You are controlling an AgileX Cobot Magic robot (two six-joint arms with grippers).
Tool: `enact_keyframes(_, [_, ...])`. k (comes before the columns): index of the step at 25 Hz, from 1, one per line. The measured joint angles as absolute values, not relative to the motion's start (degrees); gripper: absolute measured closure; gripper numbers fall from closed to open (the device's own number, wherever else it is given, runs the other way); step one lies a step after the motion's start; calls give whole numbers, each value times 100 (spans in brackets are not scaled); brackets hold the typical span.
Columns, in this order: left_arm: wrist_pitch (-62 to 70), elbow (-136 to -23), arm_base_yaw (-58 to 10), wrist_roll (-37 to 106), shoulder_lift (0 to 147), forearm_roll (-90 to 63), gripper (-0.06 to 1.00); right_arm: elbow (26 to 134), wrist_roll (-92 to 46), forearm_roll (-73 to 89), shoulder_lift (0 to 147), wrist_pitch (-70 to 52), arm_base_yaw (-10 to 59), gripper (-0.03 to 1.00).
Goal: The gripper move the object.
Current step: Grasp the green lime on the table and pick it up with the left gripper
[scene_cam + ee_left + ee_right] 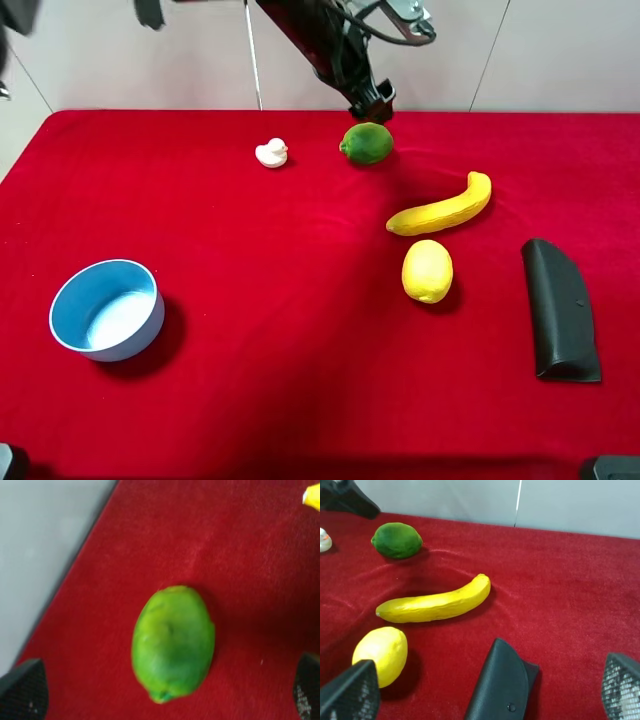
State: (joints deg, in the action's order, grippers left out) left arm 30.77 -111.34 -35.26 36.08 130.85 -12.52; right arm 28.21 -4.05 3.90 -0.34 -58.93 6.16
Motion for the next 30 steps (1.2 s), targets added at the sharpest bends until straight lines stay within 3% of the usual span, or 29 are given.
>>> enact_keyframes(30, [1745, -11252, -3592, 3617, 14280, -1299, -2, 2821, -399, 403, -34, -5893, 616, 27])
